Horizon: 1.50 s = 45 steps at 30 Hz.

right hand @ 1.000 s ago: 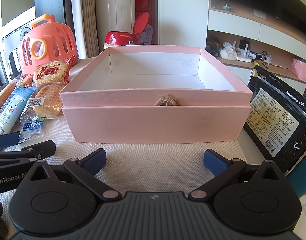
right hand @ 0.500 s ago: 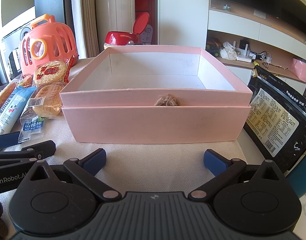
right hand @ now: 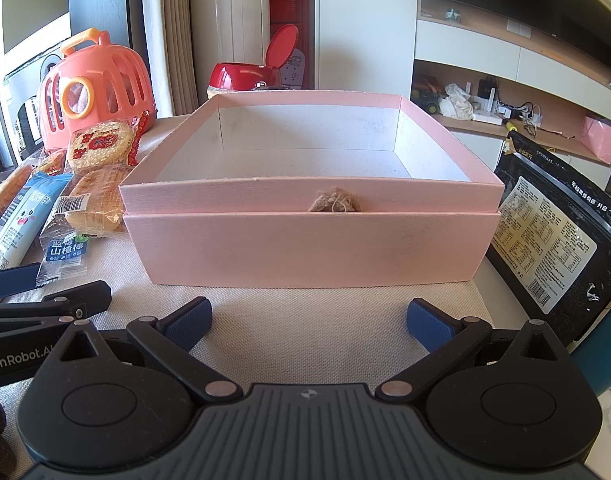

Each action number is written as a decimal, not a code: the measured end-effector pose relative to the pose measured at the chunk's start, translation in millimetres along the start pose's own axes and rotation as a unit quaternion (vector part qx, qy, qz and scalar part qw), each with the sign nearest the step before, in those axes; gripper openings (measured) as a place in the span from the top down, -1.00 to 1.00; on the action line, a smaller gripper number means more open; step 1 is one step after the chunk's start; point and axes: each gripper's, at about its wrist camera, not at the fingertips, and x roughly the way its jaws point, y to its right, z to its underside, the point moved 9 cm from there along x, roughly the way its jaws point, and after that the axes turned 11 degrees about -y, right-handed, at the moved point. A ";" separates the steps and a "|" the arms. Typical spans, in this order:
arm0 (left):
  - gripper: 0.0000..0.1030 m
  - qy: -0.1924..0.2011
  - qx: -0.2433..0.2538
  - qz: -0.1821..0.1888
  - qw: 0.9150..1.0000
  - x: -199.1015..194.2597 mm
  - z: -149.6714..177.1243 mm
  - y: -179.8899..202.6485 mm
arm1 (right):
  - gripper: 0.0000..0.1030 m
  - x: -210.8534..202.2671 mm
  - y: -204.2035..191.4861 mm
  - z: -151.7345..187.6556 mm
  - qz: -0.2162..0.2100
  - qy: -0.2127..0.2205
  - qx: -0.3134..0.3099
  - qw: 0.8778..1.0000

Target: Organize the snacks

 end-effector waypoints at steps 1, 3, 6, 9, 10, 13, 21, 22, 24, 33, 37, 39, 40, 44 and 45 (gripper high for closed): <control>-0.53 0.000 0.000 0.000 1.000 0.0 0.0 0.0 | -1.00 0.0 0.0 0.0 0.000 0.000 0.000 1.000; -0.53 0.000 0.000 0.000 1.000 0.0 0.0 0.0 | -1.00 -0.1 0.0 0.0 0.000 0.000 0.000 1.000; -0.53 0.000 0.000 0.000 1.000 0.0 0.0 0.0 | -1.00 0.0 0.0 0.0 0.000 0.000 0.000 1.000; -0.53 0.000 0.001 -0.001 1.000 0.0 0.0 0.0 | -1.00 0.0 0.0 0.0 0.000 0.000 0.000 1.000; -0.53 0.000 0.000 -0.001 1.000 0.0 0.1 -0.1 | -1.00 0.0 0.0 0.0 0.000 0.000 0.000 1.000; -0.53 0.000 0.000 0.000 1.000 0.0 0.0 0.0 | -1.00 0.0 0.0 0.0 0.000 0.000 0.000 1.000; -0.53 0.000 0.000 0.000 1.000 0.0 0.0 0.0 | -1.00 0.0 -0.4 0.0 0.000 0.000 0.000 1.000; -0.53 0.000 0.000 0.000 1.000 0.0 0.0 0.1 | -1.00 0.1 -0.5 0.0 0.000 0.000 0.000 1.000; -0.53 0.000 0.000 -0.001 1.000 0.0 0.0 -0.1 | -1.00 0.1 -0.6 0.0 0.000 0.000 0.000 1.000; -0.53 0.000 0.001 -0.002 1.000 0.2 -0.2 0.0 | -1.00 1.3 -1.7 0.7 -0.015 -0.019 -0.019 1.000; -0.49 0.001 0.003 0.009 1.000 -0.8 -0.2 -0.7 | -1.00 -1.1 3.8 2.0 -0.039 -0.048 -0.047 0.997; -0.41 -0.003 0.016 0.025 1.000 -9.9 2.0 0.5 | -1.00 0.5 2.9 0.9 -0.043 -0.064 -0.052 0.996; -0.38 -0.004 0.014 0.038 0.999 -12.2 1.2 -2.6 | -1.00 0.4 1.9 1.2 -0.042 -0.070 -0.053 0.995; -0.34 0.034 -0.004 0.092 0.995 -60.3 -9.2 -27.7 | -1.00 -1.1 2.3 1.4 -0.044 -0.078 -0.059 0.994; -0.34 0.045 -0.016 0.096 0.994 -71.6 -14.4 -41.0 | -1.00 0.1 2.1 -0.2 -0.048 -0.082 -0.064 0.993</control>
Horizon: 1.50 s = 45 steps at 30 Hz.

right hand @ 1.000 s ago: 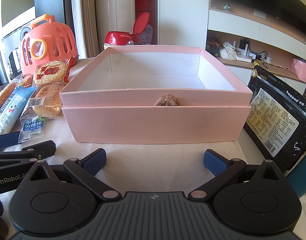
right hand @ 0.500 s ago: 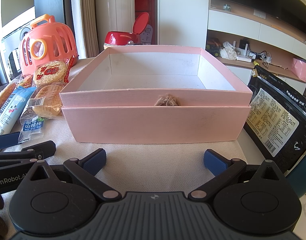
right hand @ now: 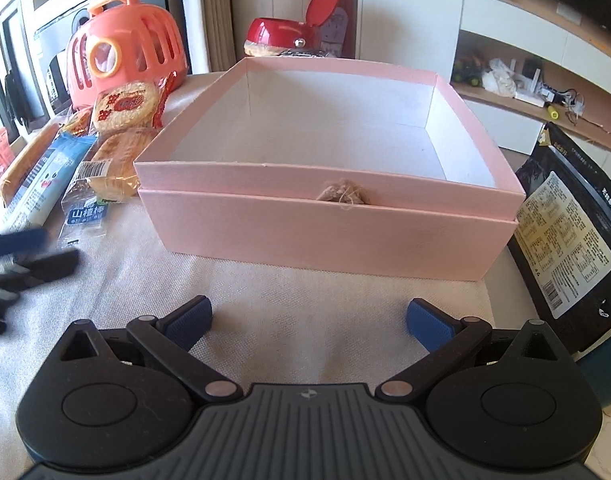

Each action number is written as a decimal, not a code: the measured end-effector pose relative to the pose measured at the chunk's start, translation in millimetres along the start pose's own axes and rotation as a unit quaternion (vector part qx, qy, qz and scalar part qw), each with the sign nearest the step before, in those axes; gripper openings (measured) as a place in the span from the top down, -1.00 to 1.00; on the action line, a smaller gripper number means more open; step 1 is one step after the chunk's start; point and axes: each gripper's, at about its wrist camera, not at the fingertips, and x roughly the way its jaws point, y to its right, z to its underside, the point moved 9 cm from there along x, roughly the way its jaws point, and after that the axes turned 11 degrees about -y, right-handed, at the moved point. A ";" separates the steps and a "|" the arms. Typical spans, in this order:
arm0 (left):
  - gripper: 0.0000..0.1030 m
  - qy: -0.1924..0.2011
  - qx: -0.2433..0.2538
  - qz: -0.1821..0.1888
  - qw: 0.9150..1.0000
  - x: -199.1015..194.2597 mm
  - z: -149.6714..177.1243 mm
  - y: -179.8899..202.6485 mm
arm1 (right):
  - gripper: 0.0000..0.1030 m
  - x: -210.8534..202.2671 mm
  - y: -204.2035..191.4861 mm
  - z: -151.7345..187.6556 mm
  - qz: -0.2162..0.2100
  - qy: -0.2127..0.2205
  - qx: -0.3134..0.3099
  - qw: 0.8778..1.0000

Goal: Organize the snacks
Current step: 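Grasp the long bread stick with the left tool while the right tool grasps the yellow rice cracker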

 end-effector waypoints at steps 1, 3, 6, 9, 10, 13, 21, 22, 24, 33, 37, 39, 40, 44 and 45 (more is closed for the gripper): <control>-0.34 0.010 -0.017 -0.001 1.000 -11.1 -7.1 -14.8 | -1.00 0.2 0.6 -0.9 -0.005 -0.006 -0.003 1.000; -0.33 0.025 -0.057 -0.014 0.998 -27.2 -20.7 -50.7 | -1.00 0.2 -0.5 -0.2 -0.006 -0.010 -0.012 1.000; -0.32 0.016 -0.101 -0.031 0.994 -28.2 -32.4 -94.8 | -1.00 0.0 -1.4 -1.1 -0.009 -0.008 -0.016 1.000; -0.32 -0.022 -0.106 -0.001 0.994 -5.2 -34.5 -107.0 | -0.99 -3.4 -8.1 -0.5 0.005 0.001 -0.005 1.000; -0.32 -0.035 -0.102 0.010 0.994 4.5 -34.1 -106.5 | -0.99 -6.3 -15.1 0.6 0.006 0.009 -0.010 1.000; -0.32 -0.050 -0.095 -0.007 0.994 29.0 -33.7 -109.1 | -0.99 -20.9 -41.9 7.4 0.012 0.052 -0.040 0.998; -0.32 -0.085 -0.027 -0.003 0.996 48.8 -20.5 -88.7 | -0.99 -44.7 -87.0 19.4 -0.022 0.096 -0.073 0.992; -0.32 -0.086 -0.018 0.001 0.996 44.4 -15.4 -85.0 | -0.99 -46.5 -89.4 19.5 -0.032 0.095 -0.071 0.992; -0.31 -0.096 -0.025 0.034 0.995 32.6 -3.8 -80.8 | -0.99 -50.3 -93.3 20.5 -0.048 0.095 -0.070 0.992; -0.31 0.010 -0.186 -0.024 0.982 -31.4 -28.5 -164.6 | -0.99 -60.7 -128.5 -1.3 -0.057 0.105 -0.093 0.988; -0.31 -0.033 -0.200 -0.045 0.978 18.8 -36.8 -191.8 | -0.99 -64.8 -138.8 -40.7 -0.072 0.110 -0.101 0.986; -0.30 -0.057 -0.186 -0.061 0.979 45.2 -33.7 -196.8 | -0.99 -64.1 -143.1 -68.0 -0.078 0.108 -0.104 0.986; -0.30 -0.067 -0.181 -0.063 0.979 53.8 -30.8 -197.8 | -0.99 -61.8 -144.9 -82.9 -0.076 0.105 -0.105 0.986; 0.09 -0.065 -0.144 -0.036 0.987 57.7 -24.9 -190.8 | -0.99 -47.9 -166.9 -135.0 -0.062 0.086 -0.123 0.987; 0.18 -0.066 -0.143 -0.024 0.987 54.3 -23.7 -189.3 | -0.99 -43.6 -176.2 -144.4 -0.061 0.078 -0.136 0.986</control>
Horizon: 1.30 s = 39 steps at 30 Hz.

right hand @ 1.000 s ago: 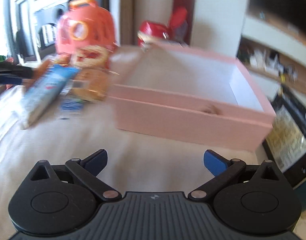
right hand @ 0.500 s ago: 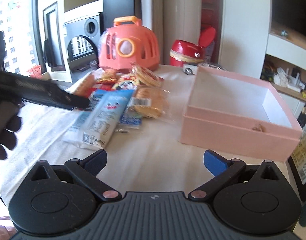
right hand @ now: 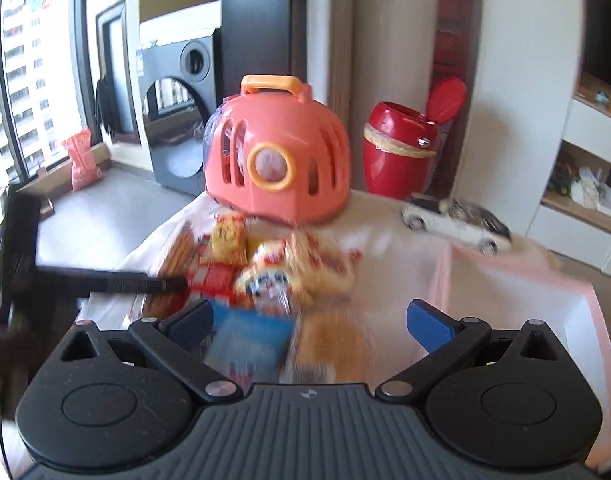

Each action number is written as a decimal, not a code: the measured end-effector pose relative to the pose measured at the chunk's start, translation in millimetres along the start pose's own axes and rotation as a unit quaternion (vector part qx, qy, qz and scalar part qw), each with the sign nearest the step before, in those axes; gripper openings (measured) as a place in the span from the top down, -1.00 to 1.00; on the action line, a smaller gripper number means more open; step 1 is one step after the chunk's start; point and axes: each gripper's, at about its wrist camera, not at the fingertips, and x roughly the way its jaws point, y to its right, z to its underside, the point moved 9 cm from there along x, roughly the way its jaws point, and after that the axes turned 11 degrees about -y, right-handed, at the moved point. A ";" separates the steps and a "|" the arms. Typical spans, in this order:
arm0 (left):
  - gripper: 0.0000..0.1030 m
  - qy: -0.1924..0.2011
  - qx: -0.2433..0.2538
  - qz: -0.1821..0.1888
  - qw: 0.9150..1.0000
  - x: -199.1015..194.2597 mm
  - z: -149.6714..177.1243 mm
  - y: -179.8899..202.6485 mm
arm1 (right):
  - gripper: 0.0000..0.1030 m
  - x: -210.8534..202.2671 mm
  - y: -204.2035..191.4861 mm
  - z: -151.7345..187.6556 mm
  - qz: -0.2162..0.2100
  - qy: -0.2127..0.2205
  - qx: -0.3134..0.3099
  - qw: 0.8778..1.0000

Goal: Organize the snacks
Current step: 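Grasp the long bread stick with the left tool while the right tool grasps the yellow rice cracker, then carry both snacks into the pink box and open both tools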

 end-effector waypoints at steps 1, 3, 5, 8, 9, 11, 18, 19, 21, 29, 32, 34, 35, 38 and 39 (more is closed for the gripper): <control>0.20 -0.002 0.001 0.010 1.000 -6.0 2.7 -0.8 | -0.99 9.0 -7.8 -10.9 -0.001 -0.010 -0.014 1.000; 0.32 -0.003 0.011 0.014 1.000 -17.2 8.6 -3.4 | -0.99 26.2 -23.5 -30.5 -0.009 -0.026 -0.039 0.999; 0.34 -0.002 0.023 0.007 1.000 -32.0 18.9 -6.9 | -0.99 45.7 -37.7 -48.0 -0.027 -0.047 -0.040 0.998; 0.35 -0.016 0.011 0.020 1.000 -49.6 40.0 -11.9 | -0.98 82.4 -52.2 -70.5 -0.055 -0.080 -0.014 0.995; 0.35 -0.023 0.001 0.028 0.999 -53.1 48.5 -12.9 | -0.91 96.2 -56.5 -75.7 -0.057 -0.090 -0.010 0.994; 0.34 -0.033 -0.010 0.042 0.999 -59.5 63.2 -11.2 | -0.77 124.2 -63.8 -80.3 -0.049 -0.110 -0.008 0.993; 0.23 -0.034 -0.025 0.039 0.998 -56.1 58.3 -12.7 | 0.33 156.8 -76.0 -68.9 -0.020 -0.141 -0.021 0.990; 0.22 -0.035 -0.026 0.037 0.998 -51.2 54.4 -13.1 | 0.33 147.6 -78.0 -67.5 -0.034 -0.141 -0.019 0.989; 0.21 -0.037 -0.022 0.033 0.999 -42.7 49.2 -11.2 | 0.33 122.1 -78.5 -64.7 -0.061 -0.129 -0.011 0.990; 0.35 -0.020 -0.008 0.038 0.999 -60.1 59.9 1.7 | 0.33 -3.6 -69.2 -16.5 -0.111 -0.074 -0.029 0.991; 0.35 -0.013 0.016 0.066 0.998 -83.2 78.8 24.8 | 0.33 -37.0 -58.4 20.9 -0.121 -0.070 -0.028 0.990; 0.35 -0.013 0.037 0.085 0.996 -97.1 93.1 44.9 | 0.33 -52.4 -46.3 51.3 -0.121 -0.072 -0.023 0.990; 0.35 -0.015 0.047 0.096 0.994 -102.3 100.5 56.3 | 0.33 -57.0 -39.6 66.7 -0.117 -0.072 -0.021 0.990; 0.35 -0.035 0.083 0.127 0.988 -108.8 123.5 93.5 | 0.33 -73.7 -17.6 110.9 -0.093 -0.077 -0.008 0.993; 0.35 -0.045 0.098 0.134 0.985 -108.1 130.8 106.5 | 0.33 -77.0 -9.1 124.5 -0.079 -0.080 -0.004 0.994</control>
